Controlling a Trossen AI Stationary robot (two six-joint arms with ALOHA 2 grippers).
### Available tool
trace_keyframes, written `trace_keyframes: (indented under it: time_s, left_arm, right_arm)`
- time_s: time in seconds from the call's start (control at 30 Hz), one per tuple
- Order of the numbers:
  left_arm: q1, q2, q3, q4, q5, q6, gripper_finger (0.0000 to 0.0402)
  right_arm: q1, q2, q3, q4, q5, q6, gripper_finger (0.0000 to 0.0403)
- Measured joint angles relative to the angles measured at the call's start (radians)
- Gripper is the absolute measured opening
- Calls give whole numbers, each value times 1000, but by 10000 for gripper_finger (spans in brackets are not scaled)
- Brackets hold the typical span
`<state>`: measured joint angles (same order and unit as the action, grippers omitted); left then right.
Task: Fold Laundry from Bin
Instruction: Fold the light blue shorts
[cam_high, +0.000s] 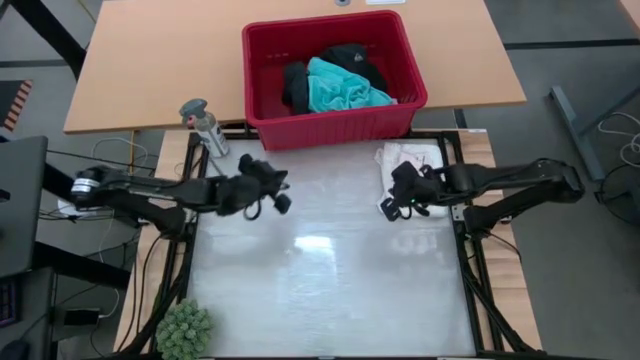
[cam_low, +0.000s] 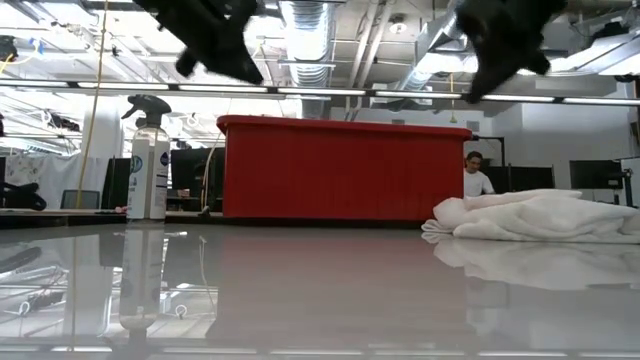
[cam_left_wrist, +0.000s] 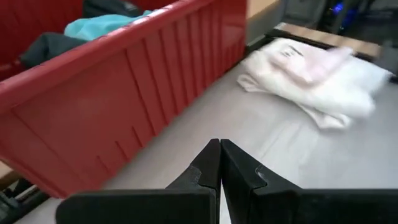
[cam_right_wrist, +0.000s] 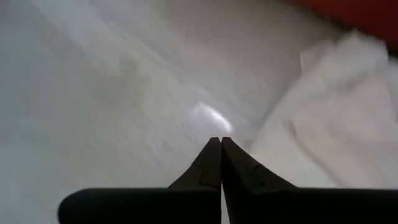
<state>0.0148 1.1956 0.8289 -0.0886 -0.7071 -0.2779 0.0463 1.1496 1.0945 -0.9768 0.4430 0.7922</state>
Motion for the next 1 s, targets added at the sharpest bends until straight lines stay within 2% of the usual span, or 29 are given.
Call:
trace_keyframes:
  time_s: [0.2,0.33,0.43,0.57,0.67,1.0]
  left_arm:
    - [179,118,0,170,191,29,0]
    - [263,185,0,177,215,10,0]
    - [313,232,0,164,245,10,0]
    - [372,266,0,161,280,28,0]
    - [420,276,0,153,264,31,0]
    - [605,276,0,152,254,86,0]
  right_arm:
    - [-5,0,154,-18,98,-154,42]
    - [-34,0,225,-5,234,-276,35]
    - [-87,0,245,29,270,-380,30]
    - [-187,2,247,88,267,-461,30]
    - [-274,16,247,122,252,-491,48]
    - [-567,160,247,430,24,-653,135]
